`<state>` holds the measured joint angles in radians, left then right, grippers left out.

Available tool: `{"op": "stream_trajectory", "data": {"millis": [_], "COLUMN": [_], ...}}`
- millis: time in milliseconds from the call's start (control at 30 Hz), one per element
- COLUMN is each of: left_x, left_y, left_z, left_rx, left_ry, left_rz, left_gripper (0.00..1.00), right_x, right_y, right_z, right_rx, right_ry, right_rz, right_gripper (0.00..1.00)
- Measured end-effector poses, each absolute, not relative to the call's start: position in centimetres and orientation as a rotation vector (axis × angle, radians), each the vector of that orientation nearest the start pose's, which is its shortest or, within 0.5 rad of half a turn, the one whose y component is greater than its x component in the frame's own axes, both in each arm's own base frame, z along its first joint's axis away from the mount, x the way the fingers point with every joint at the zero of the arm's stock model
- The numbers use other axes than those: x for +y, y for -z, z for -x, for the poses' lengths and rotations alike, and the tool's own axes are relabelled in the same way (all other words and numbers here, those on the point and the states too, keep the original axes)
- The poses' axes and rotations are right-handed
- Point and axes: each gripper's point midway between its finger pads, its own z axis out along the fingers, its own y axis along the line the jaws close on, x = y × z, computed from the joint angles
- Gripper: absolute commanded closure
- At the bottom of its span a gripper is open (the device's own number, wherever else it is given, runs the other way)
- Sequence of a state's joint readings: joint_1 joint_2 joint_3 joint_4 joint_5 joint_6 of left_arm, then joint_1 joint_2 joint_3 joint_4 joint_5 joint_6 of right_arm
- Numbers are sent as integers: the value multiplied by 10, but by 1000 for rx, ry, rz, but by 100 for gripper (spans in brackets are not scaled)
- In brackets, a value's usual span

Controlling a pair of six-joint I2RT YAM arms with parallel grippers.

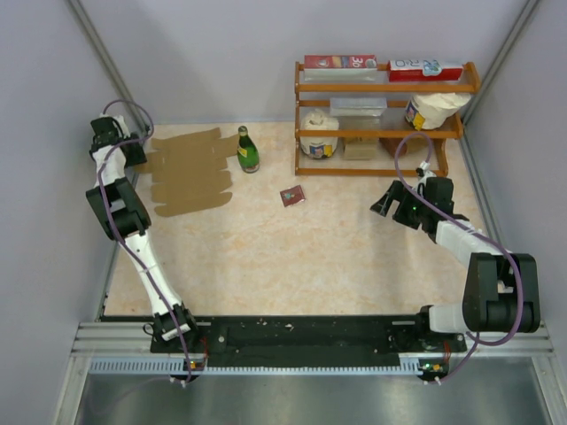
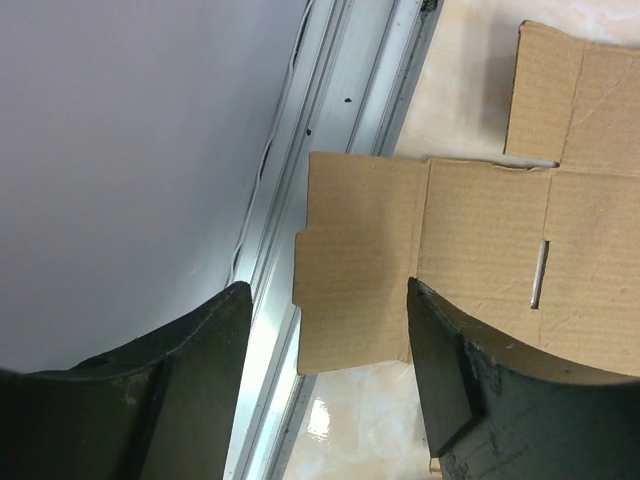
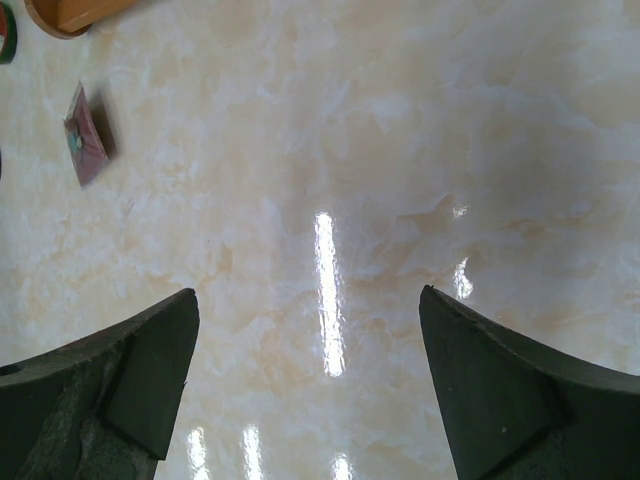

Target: Fold the paper box

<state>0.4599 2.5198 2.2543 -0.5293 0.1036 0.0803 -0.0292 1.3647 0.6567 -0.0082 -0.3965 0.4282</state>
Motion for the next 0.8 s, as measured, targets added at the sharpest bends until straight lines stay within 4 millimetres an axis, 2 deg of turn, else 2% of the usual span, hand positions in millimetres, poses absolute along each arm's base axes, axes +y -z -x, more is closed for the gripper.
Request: {"op": "stream_trajectory", "data": {"millis": [367,567,800], "left_x": [265,263,264], "left_y": [-54,-49,-41], "left_z": [-571,-569,-567], "left_rx": [2350,2367,2376], "left_ry": [-141,-111,-50], "left_rz": [406,416,437], "left_gripper": [31,43,49], "right_x": [74,72,73], "right_y": [-79,-79,-80], "right_z": [-341,-342,-341], "right_rx": [2285,2283,2282], "right_ry": [-661,-661,-676], "right_rz": [-315,-322,-319], "right_gripper": [10,10,10]}}
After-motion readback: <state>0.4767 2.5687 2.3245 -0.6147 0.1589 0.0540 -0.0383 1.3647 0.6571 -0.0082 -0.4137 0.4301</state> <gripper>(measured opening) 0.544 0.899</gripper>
